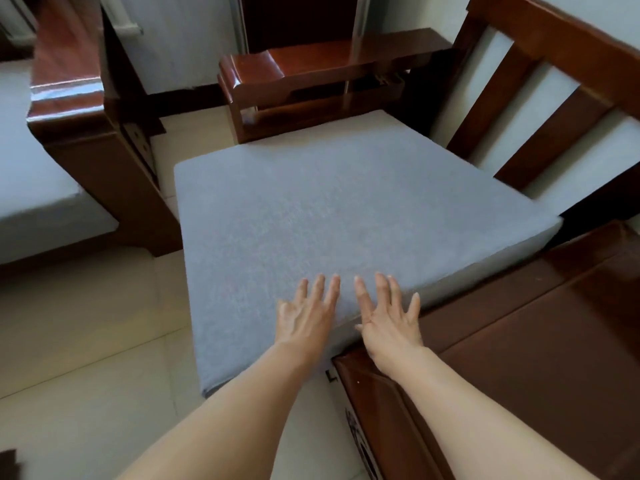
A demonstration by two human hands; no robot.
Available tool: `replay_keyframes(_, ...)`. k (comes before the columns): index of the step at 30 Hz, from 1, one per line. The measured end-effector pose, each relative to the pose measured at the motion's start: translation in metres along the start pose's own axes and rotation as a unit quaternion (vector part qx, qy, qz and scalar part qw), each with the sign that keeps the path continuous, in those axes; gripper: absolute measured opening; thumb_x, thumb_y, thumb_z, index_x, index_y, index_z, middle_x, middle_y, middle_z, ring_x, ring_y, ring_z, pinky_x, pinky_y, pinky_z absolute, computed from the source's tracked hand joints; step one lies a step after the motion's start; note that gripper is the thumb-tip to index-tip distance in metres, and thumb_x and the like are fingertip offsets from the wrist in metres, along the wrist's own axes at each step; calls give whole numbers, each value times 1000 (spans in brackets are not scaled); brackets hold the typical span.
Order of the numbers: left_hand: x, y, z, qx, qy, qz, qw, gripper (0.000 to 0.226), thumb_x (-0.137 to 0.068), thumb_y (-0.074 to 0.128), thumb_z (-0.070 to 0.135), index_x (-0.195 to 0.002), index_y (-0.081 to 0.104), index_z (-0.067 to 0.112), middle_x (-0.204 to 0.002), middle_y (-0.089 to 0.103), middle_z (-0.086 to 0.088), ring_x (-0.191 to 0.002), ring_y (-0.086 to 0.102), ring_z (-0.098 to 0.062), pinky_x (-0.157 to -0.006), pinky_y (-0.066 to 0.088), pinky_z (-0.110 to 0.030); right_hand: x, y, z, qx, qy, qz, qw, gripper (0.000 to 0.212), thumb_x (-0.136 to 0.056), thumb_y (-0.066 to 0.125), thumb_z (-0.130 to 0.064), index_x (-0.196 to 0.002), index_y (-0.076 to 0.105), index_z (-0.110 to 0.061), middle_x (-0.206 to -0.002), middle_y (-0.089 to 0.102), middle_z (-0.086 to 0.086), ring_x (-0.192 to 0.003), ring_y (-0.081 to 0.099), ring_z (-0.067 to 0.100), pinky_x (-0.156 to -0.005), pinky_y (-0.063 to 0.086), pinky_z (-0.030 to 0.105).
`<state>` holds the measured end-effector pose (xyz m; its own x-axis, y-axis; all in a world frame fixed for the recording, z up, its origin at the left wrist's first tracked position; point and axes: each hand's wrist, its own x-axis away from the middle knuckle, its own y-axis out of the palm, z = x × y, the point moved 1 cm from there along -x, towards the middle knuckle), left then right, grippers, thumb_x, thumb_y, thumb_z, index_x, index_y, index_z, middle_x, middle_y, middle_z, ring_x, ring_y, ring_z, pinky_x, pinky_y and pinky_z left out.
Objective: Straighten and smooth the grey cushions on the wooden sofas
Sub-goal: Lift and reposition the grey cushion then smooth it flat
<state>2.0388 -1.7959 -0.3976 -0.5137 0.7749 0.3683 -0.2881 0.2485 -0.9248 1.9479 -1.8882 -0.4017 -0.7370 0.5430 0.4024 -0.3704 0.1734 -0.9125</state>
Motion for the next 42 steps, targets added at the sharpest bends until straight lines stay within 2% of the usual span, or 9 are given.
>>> replay_keyframes(3,-11,-5,-13,-32,-8,31,999,84,-93,55,15,-151,-5,17,-158,8,-3,-144,16,-24,-103,33,-43,1,0,5,-10,-17,7,1000,70,-102,34,-26,-149,-18,-22,-156,-17,14,-144,-16,31,-113,-5,52)
replay_keyframes(7,4,-20,-16,-53,44,28,997,77,-92,58,26,-150,8,16,-157,14,-3,-141,22,-21,-104,30,-41,6,-14,-6,-20,-29,33,999,74,-100,42,-26,-150,-11,-17,-156,-13,16,-144,-12,33,-115,-7,46)
replay_keyframes(11,28,-30,-20,-42,56,11,997,72,-92,59,29,-147,13,17,-151,25,-5,-136,30,-22,-104,28,-40,23,-32,-12,-23,-32,46,998,75,-97,49,-18,-151,-2,-14,-156,-5,18,-145,-6,33,-116,-2,43)
replay_keyframes(14,33,-43,-39,-35,66,17,997,64,-92,58,29,-143,22,18,-139,40,-2,-128,40,-22,-99,30,-38,26,-50,-17,-31,-33,54,998,67,-96,49,-16,-150,9,-11,-155,2,18,-145,0,34,-117,3,41)
replay_keyframes(17,30,-54,-65,-39,70,5,997,57,-92,57,29,-139,27,18,-130,45,-2,-121,44,-23,-94,31,-37,21,-58,-29,-41,-21,55,997,64,-94,52,-17,-147,16,-10,-154,8,19,-144,6,33,-117,7,40)
replay_keyframes(26,-27,-93,-186,-67,151,6,986,54,-90,59,29,-135,31,19,-125,46,-1,-118,45,-22,-88,32,-35,-40,-87,-127,-104,64,37,992,64,-92,54,-22,-145,21,-10,-152,13,17,-140,17,32,-113,17,35)
replay_keyframes(31,-71,-104,-251,-103,200,-27,974,60,-88,60,30,-138,29,19,-132,43,-1,-123,43,-21,-93,32,-35,-79,-93,-178,-151,136,30,979,59,-92,53,-21,-143,26,-10,-150,17,17,-138,21,31,-112,19,32)
replay_keyframes(38,-138,-116,-277,-160,253,-78,951,68,-87,61,29,-142,23,21,-134,41,-1,-124,40,-20,-97,32,-36,-128,-100,-187,-195,210,28,958,60,-91,53,-19,-144,25,-10,-151,16,18,-138,23,32,-113,18,34)
replay_keyframes(42,-194,-115,-271,-176,296,-84,935,73,-88,62,31,-146,18,21,-143,35,-2,-131,35,-21,-103,29,-37,-175,-96,-185,-226,234,23,945,67,-89,57,-18,-145,21,-7,-152,12,20,-138,21,33,-113,16,35)
